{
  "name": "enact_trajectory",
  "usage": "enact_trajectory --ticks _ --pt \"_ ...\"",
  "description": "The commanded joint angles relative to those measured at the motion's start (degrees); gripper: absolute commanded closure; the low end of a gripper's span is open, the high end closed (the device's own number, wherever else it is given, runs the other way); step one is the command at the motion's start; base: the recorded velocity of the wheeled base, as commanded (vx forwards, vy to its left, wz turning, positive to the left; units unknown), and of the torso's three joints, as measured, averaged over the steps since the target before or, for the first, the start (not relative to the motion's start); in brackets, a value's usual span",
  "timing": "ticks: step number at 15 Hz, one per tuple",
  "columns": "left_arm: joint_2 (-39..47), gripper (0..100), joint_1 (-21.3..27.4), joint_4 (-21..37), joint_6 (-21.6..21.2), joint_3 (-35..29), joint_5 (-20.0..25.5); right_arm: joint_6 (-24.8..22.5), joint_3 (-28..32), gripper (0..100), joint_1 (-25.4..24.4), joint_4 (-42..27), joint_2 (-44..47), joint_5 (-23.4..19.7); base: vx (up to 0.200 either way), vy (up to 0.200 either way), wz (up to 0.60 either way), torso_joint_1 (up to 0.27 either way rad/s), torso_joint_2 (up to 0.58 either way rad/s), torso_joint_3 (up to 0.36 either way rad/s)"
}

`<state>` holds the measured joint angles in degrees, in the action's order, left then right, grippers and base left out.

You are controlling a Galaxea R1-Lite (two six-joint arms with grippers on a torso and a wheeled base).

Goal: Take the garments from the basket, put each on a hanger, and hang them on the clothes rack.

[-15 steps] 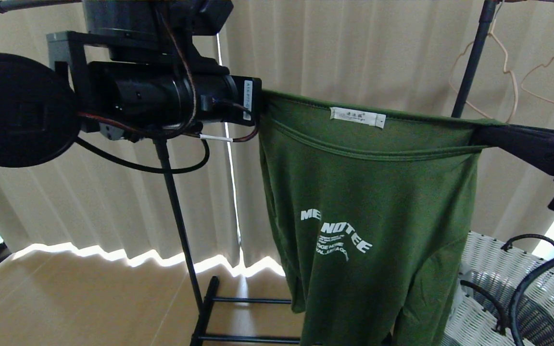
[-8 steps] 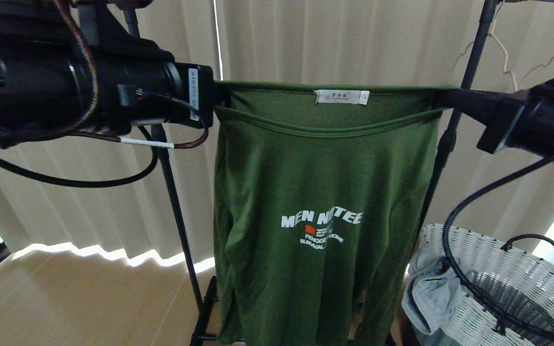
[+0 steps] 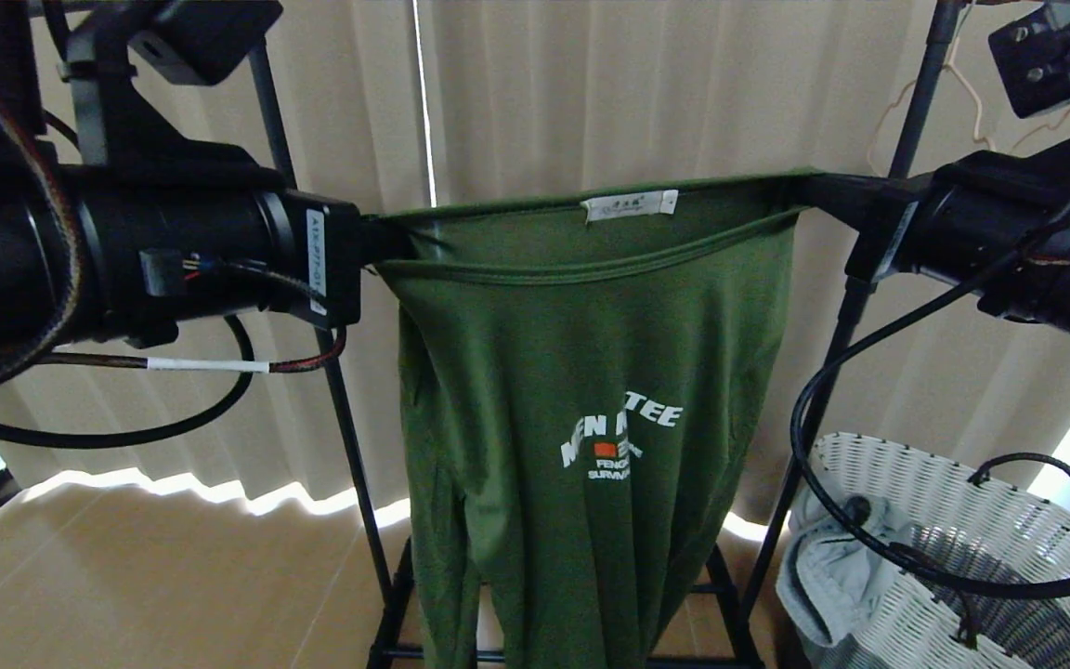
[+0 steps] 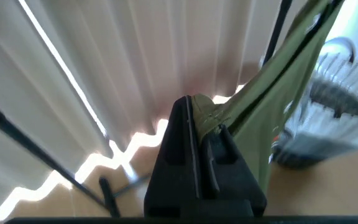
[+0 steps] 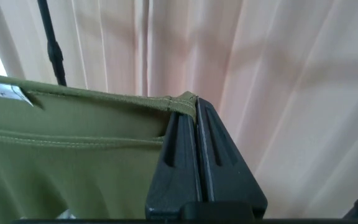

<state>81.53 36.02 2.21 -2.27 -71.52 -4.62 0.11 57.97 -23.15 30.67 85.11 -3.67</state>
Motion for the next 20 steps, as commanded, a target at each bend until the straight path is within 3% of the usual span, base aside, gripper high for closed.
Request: enact_trajectory --ticks 1,13,20 --pt "-0.1 100 0.1 -0.2 0.1 -0.5 0.0 0.0 0.0 100 -0.1 0.0 -0.8 0.0 0.000 0.000 0.00 0.000 0.00 0.000" --pt "-0.2 100 0.6 -9.3 -3.6 0.6 0.0 -0.2 -1.9 100 -0.3 -0.2 -5.9 -0.4 0.000 0.000 0.00 0.000 0.00 0.000" --pt "0.0 100 2.1 -9.6 -3.5 1.3 -0.1 -0.2 -2.6 100 -0.3 -1.4 -6.3 -0.4 0.000 0.000 0.00 0.000 0.00 0.000"
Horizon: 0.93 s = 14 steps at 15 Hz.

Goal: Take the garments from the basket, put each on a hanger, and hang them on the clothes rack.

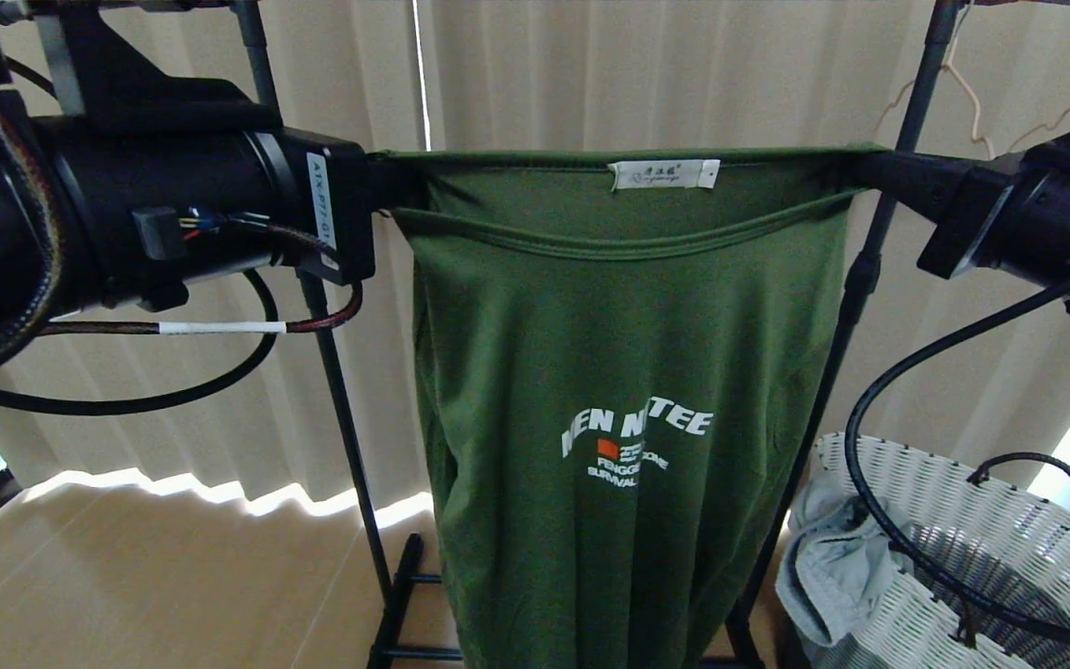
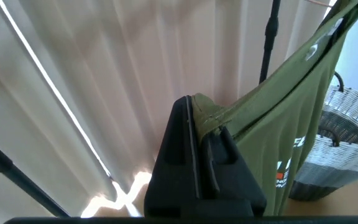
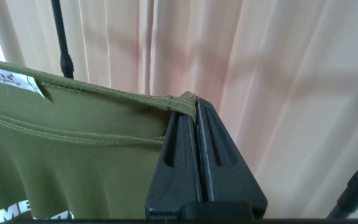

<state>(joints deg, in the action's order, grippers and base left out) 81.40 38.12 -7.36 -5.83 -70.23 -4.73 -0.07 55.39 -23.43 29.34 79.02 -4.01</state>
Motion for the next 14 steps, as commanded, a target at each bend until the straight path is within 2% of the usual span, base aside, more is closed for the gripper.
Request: enact_trajectory --ticks 1,4,7,8,10,11,12,14 --pt "0.3 100 0.0 0.0 0.0 0.0 0.0 0.0 -0.1 0 0.0 0.0 -0.1 0.0 0.000 0.000 0.00 0.000 0.00 0.000" --pt "0.4 100 -0.2 0.1 0.2 0.0 -0.3 0.1 -0.1 0 0.0 0.4 -0.3 0.0 0.000 0.000 0.00 0.000 0.00 0.000" --pt "0.7 100 -2.9 0.4 0.3 -0.3 -0.6 0.2 -2.6 0 0.0 1.0 -2.1 -0.8 0.000 0.000 0.00 0.000 0.00 0.000" --pt "1.2 100 -5.2 0.4 0.3 -0.5 -1.3 0.2 -3.0 0 0.0 1.0 -3.2 -2.1 0.000 0.000 0.00 0.000 0.00 0.000" --pt "1.4 100 -6.3 0.3 0.3 -0.6 -2.3 0.3 -3.3 0 0.0 0.9 -3.9 -3.7 0.000 0.000 0.00 0.000 0.00 0.000" --pt "1.7 100 -7.6 0.2 0.6 -0.8 -3.8 0.3 -4.1 0 0.0 0.8 -5.2 -7.9 0.000 0.000 0.00 0.000 0.00 0.000" --pt "1.8 100 -7.8 0.0 0.6 -1.0 -4.4 0.3 -4.8 0 0.0 0.9 -5.7 -9.9 0.000 0.000 0.00 0.000 0.00 0.000" --pt "1.7 100 -8.1 0.1 0.6 -1.3 -4.7 0.2 -5.4 0 0.0 0.9 -6.2 -10.8 0.000 0.000 0.00 0.000 0.00 0.000"
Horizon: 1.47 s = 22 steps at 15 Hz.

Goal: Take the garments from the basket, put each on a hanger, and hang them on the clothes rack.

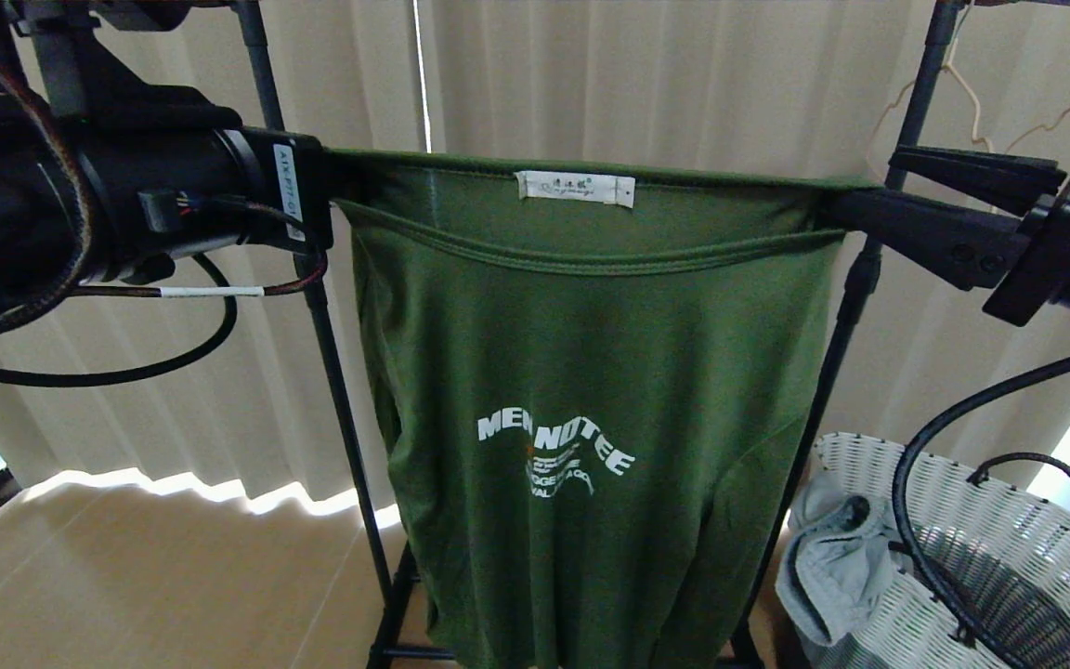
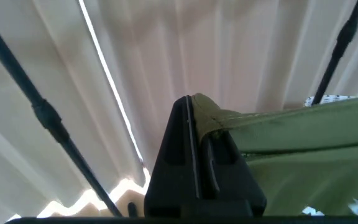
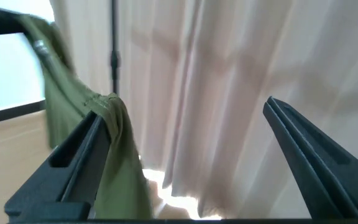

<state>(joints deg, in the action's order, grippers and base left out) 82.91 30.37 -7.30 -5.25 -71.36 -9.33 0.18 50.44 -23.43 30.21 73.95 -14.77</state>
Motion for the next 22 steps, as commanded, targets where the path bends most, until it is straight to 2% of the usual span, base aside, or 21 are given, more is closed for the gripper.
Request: enact_trajectory --ticks 1,12,14,18,20,22 --pt "0.2 100 -1.1 0.0 0.0 -0.2 -0.1 0.0 -0.6 0 0.0 0.0 -1.2 -0.1 0.000 0.000 0.00 0.000 0.00 0.000" --pt "0.0 100 -2.6 0.2 -0.2 -1.4 -0.1 -0.2 -3.2 0 0.1 -0.6 -2.2 0.0 0.000 0.000 0.00 0.000 0.00 0.000" --pt "-0.2 100 -2.7 0.4 -0.2 0.1 -0.1 -0.4 -3.4 0 0.5 -0.9 -2.0 0.2 0.000 0.000 0.00 0.000 0.00 0.000" --pt "-4.3 100 -5.8 0.4 -1.5 8.5 0.1 -4.2 -5.0 0 5.9 -3.2 -2.4 0.6 0.000 0.000 0.00 0.000 0.00 0.000" --pt "-9.7 100 -9.8 -0.1 -1.7 16.4 0.5 -5.7 -5.6 0 9.4 -3.8 -3.2 1.2 0.000 0.000 0.00 0.000 0.00 0.000" --pt "-18.3 100 -11.0 -2.5 -0.2 25.5 0.9 -6.5 -7.9 0 10.9 -2.1 -5.4 4.8 0.000 0.000 0.00 0.000 0.00 0.000"
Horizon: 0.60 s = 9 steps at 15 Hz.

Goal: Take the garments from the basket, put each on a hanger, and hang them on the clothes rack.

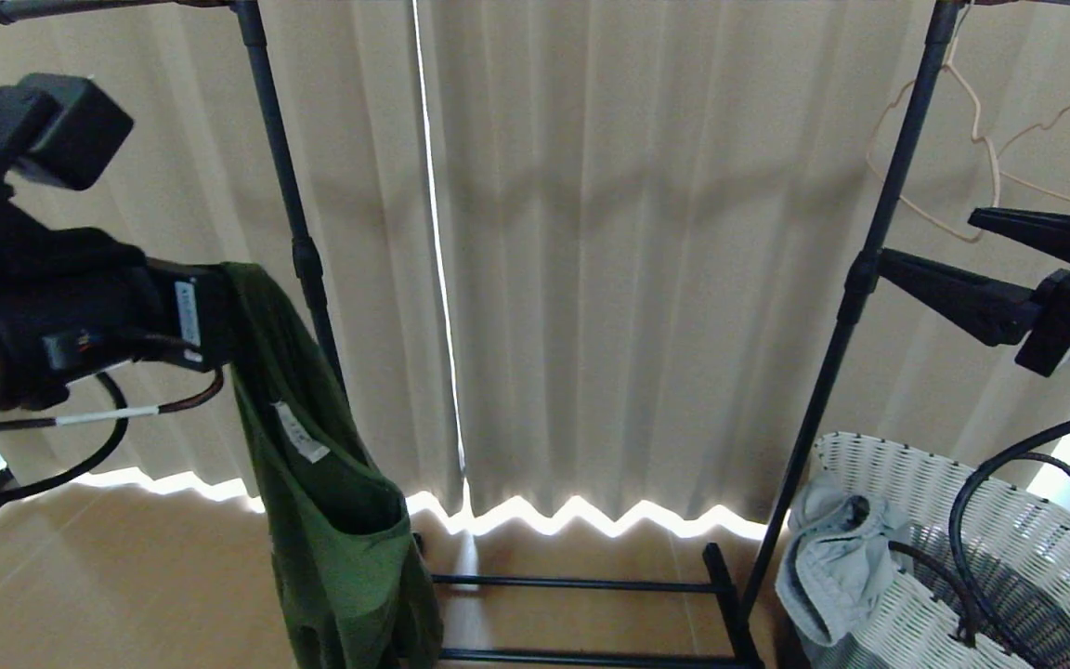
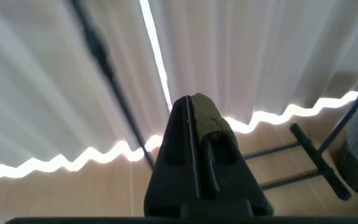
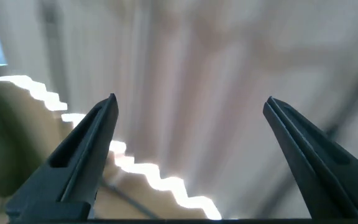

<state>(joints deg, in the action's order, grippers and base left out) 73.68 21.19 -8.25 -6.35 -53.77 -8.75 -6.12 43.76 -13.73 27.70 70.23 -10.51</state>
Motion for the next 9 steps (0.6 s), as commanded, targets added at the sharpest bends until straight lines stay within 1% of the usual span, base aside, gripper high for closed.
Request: enact_trajectory --ticks 1,3,5,6,7,8,9 --pt "-12.4 100 -1.9 -2.8 0.8 11.4 0.7 0.0 -2.2 0 1.2 1.7 -2.9 1.0 0.000 0.000 0.00 0.000 0.00 0.000" --pt "-17.9 100 -1.9 -3.7 0.8 16.9 0.8 0.0 -5.8 0 1.2 3.7 -5.1 1.2 0.000 0.000 0.00 0.000 0.00 0.000" --pt "-20.7 100 -1.9 -3.8 1.1 20.9 1.4 0.0 -9.8 0 1.2 4.4 -7.0 1.2 0.000 0.000 0.00 0.000 0.00 0.000" --pt "-22.3 100 -2.0 -4.1 1.5 23.2 2.2 0.0 -11.7 0 1.3 4.5 -8.3 1.2 0.000 0.000 0.00 0.000 0.00 0.000" --pt "-23.9 100 -2.0 -5.4 1.4 26.2 3.7 0.0 -14.1 0 2.9 4.8 -10.0 1.2 0.000 0.000 0.00 0.000 0.00 0.000" --pt "-24.2 100 -2.1 -5.7 0.2 26.9 4.0 -0.1 -15.5 0 4.3 4.8 -11.5 1.2 0.000 0.000 0.00 0.000 0.00 0.000" --pt "-24.1 100 -2.2 -5.7 -0.2 27.0 4.0 -0.1 -16.1 0 4.7 4.8 -12.0 1.2 0.000 0.000 0.00 0.000 0.00 0.000"
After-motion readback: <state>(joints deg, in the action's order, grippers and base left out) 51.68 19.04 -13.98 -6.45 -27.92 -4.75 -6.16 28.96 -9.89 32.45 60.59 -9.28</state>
